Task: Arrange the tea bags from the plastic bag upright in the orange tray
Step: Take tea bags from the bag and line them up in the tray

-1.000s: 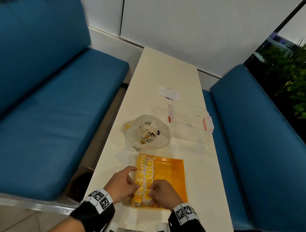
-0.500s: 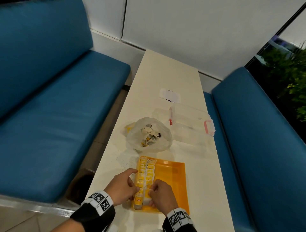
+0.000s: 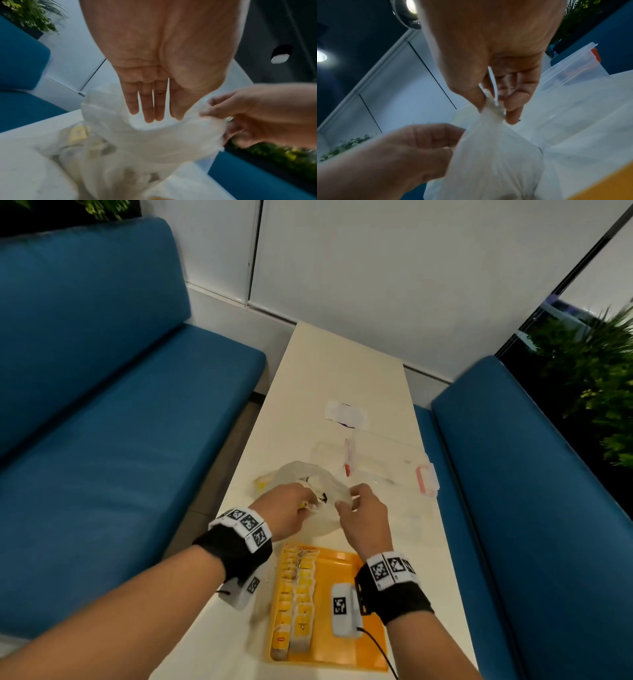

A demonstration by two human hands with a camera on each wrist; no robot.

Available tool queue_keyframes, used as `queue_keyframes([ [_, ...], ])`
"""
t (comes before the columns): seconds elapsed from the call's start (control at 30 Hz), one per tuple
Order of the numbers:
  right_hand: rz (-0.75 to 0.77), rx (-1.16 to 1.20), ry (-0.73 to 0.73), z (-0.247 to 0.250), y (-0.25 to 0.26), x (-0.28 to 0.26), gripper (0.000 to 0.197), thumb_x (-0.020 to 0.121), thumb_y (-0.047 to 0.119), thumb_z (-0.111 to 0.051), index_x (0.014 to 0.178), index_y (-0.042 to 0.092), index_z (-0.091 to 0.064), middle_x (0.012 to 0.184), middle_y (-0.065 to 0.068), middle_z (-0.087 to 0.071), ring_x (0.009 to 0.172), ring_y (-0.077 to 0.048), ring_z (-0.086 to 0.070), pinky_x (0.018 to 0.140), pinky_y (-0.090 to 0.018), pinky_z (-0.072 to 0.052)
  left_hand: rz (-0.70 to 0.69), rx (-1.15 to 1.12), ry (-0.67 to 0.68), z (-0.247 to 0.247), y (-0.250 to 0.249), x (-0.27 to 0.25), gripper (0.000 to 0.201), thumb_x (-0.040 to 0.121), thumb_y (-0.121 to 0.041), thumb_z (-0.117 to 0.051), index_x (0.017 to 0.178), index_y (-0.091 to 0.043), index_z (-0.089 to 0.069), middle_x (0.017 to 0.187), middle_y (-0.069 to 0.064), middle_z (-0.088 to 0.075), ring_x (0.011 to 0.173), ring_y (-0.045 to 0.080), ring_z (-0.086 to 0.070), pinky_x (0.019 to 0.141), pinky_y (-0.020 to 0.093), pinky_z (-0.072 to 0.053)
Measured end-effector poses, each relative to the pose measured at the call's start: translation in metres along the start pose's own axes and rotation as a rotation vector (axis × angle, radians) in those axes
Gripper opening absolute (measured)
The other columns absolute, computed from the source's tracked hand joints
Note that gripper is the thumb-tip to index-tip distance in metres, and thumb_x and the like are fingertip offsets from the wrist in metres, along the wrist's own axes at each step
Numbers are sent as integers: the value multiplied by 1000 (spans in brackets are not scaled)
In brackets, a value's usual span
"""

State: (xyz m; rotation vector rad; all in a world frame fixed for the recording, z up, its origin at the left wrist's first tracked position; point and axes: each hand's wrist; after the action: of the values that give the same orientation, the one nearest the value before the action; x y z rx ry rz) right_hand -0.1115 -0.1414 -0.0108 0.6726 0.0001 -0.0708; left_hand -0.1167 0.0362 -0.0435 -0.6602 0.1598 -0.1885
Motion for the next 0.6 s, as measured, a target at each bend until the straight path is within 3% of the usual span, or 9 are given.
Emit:
queue_keyframes([
  [0.07,4,12,-23,-6,0,7,6,90,16,-63,94,12,-64,89,-3,-67,85,-25,-64,70,-29,-48,102,89,49,2,14,15,46,96,-19,-57,142,-19,-51,145,3,-52,131,23,-51,108,32,-40],
  [0.13,20,58,-53,-6,0,9,4,89,15,-63,85,14,-64,83,-1,-66,78,-23,-65,69,-33,-53,162,183,39,4,23,22,50,92,-18,-57,141,-17,-48,143,5,-53,127,26,-55,104,36,-46],
  [0.3,108,4,-4,-10,1,6,5,92,13,-60,87,13,-62,88,-2,-64,80,-16,-57,61,-20,-38,-19,349,175,-9,4,44,52,96,-29,-61,145,-25,-47,143,0,-56,128,22,-56,104,34,-46],
  [0.4,129,0,6,-11,1,9,7,92,11,-60,85,15,-60,87,-1,-63,78,-14,-56,59,-13,-36,-121,474,313,-11,1,65,43,95,-28,-61,137,-23,-51,133,-1,-63,119,22,-61,101,35,-48],
  [0.5,152,-16,29,-10,2,9,9,92,9,-59,85,15,-58,88,1,-62,81,-15,-56,64,-19,-41,-135,520,422,-17,11,79,43,92,-33,-64,131,-23,-51,132,-2,-62,118,22,-61,101,36,-48],
  [0.6,162,-20,33,-10,1,9,10,91,8,-58,85,16,-57,88,1,-61,82,-15,-55,68,-24,-44,-118,529,398,-24,18,90,42,90,-38,-61,130,-29,-51,127,-8,-63,110,19,-63,97,31,-49],
])
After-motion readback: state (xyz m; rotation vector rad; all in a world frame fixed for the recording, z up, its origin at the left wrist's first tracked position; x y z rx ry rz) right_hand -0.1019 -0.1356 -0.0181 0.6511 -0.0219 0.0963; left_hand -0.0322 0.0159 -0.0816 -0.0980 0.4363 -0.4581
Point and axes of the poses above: each hand's wrist, its own x-axis towards the middle knuckle, its own z-axis out of the back of the hand, y = z × x
